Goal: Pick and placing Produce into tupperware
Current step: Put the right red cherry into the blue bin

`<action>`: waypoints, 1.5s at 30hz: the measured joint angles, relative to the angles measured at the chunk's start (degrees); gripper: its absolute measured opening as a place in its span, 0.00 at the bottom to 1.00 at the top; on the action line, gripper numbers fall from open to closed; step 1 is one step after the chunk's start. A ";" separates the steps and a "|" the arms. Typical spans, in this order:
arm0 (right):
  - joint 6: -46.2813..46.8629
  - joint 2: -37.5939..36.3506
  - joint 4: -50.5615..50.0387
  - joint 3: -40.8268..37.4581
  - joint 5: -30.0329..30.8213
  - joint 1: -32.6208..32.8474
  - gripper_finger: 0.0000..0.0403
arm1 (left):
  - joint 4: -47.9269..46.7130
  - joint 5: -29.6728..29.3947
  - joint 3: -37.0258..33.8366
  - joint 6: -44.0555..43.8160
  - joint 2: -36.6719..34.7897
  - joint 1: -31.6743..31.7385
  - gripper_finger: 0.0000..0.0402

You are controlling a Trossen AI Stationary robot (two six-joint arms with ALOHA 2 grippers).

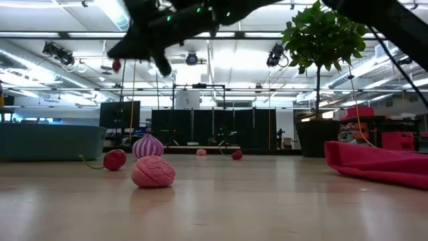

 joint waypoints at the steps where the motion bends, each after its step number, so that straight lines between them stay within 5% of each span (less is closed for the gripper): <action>1: 0.28 1.20 1.31 0.50 0.06 -0.01 0.01 | 0.00 0.02 0.00 0.00 0.00 0.00 0.43; 29: 3.35 13.30 17.77 1.02 0.86 0.68 0.01 | -0.14 0.05 0.00 -0.12 -0.01 -0.02 0.43; 45: -2.00 13.41 13.42 1.00 2.55 0.68 0.03 | -0.23 0.04 0.00 0.21 0.00 0.00 0.43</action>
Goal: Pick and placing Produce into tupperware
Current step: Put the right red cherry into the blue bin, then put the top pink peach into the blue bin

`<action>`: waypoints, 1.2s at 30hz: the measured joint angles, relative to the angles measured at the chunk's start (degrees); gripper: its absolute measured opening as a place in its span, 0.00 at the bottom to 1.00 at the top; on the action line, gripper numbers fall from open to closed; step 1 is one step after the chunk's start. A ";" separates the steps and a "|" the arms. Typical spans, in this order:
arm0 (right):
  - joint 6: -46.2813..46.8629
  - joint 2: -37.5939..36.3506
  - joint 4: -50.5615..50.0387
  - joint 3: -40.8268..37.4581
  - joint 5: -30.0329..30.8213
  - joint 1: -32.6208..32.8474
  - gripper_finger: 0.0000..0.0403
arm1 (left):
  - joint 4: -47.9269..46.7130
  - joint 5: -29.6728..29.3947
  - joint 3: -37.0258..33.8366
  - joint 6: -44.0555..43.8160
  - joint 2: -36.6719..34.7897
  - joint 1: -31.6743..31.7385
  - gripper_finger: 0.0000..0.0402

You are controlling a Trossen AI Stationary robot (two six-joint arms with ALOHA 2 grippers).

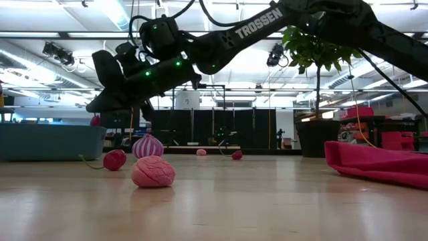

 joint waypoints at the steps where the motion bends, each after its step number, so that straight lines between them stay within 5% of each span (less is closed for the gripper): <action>1: -0.25 0.00 -0.07 0.00 -0.02 -0.03 0.04 | -0.02 0.00 0.00 0.57 0.00 -0.02 0.43; 14: -0.05 0.00 -0.14 0.00 -1.68 -0.04 0.12 | -0.07 -0.02 0.00 2.17 0.00 -0.01 0.43; 22: 10.67 -0.71 -0.33 -0.02 -5.98 -0.68 0.19 | -1.62 -0.02 0.00 2.15 0.00 0.00 0.43; 30: 15.75 -8.00 -7.70 -0.02 -14.05 -3.60 0.21 | -6.12 -0.07 -0.02 0.66 0.52 0.05 0.43; 36: 12.17 -17.03 -20.10 0.02 -14.13 -5.55 0.21 | -6.68 -0.47 -0.04 0.68 2.85 0.32 0.43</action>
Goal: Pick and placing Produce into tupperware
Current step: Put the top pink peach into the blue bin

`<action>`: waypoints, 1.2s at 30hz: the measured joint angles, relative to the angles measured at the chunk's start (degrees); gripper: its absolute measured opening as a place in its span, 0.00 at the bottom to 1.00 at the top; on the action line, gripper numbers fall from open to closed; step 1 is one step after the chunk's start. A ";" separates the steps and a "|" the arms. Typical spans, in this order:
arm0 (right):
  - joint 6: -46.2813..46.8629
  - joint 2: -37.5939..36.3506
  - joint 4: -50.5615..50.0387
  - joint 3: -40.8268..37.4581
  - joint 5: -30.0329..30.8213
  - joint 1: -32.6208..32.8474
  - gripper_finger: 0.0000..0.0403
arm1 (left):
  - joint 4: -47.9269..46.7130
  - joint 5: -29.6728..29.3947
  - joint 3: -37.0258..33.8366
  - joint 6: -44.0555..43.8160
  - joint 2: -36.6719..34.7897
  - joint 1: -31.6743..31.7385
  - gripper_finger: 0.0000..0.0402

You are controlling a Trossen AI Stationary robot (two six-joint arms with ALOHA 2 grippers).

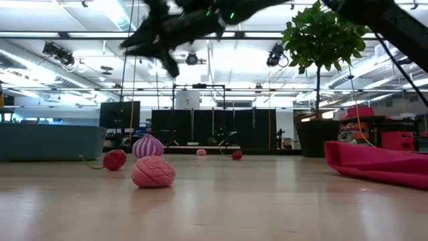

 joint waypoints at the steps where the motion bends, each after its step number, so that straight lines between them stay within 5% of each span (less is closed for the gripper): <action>1: -1.20 -1.50 -3.11 0.00 0.09 -0.25 0.21 | 0.01 0.02 0.00 0.00 0.67 0.09 0.43; 8: -8.64 -9.77 -19.07 0.00 1.46 -1.72 0.21 | -0.15 -0.01 0.00 -0.33 7.25 0.21 0.43; 21: -4.85 -16.56 -56.10 -0.02 13.60 -1.19 0.20 | 0.50 0.00 0.00 2.78 25.56 4.78 0.43; 36: 3.70 -16.69 -66.84 -0.04 16.67 6.32 0.21 | 11.42 7.32 0.00 4.45 51.72 4.58 0.43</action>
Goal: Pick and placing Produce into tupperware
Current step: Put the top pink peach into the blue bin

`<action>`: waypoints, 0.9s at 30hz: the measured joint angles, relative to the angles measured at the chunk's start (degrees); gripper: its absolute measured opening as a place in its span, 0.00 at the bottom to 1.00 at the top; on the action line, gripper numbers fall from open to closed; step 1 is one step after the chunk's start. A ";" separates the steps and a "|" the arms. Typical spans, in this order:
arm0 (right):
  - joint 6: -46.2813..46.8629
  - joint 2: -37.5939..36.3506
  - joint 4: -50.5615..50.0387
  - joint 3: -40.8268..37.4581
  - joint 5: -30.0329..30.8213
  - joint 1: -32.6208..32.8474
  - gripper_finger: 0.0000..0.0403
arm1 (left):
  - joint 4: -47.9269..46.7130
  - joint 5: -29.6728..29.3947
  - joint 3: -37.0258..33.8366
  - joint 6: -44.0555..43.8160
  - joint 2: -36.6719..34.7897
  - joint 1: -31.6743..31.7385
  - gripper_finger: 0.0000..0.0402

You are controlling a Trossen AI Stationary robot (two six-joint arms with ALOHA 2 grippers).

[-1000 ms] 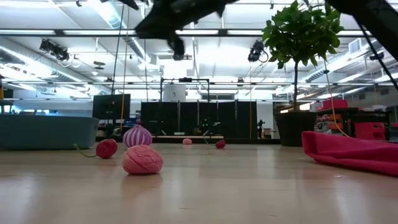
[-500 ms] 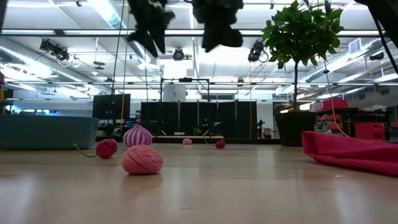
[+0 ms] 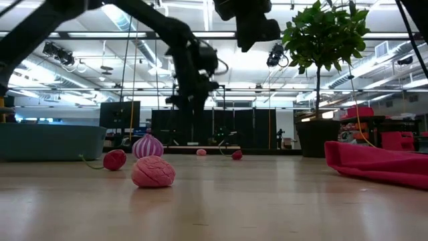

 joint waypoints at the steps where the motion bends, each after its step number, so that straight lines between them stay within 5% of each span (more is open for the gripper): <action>1: -0.01 0.00 -0.10 0.00 0.00 0.54 0.20 | 0.10 -0.03 0.00 -0.01 1.09 -0.12 0.43; 27: -1.86 0.04 0.46 0.00 0.07 2.91 0.21 | 8.18 0.53 0.04 -6.46 4.70 4.76 0.64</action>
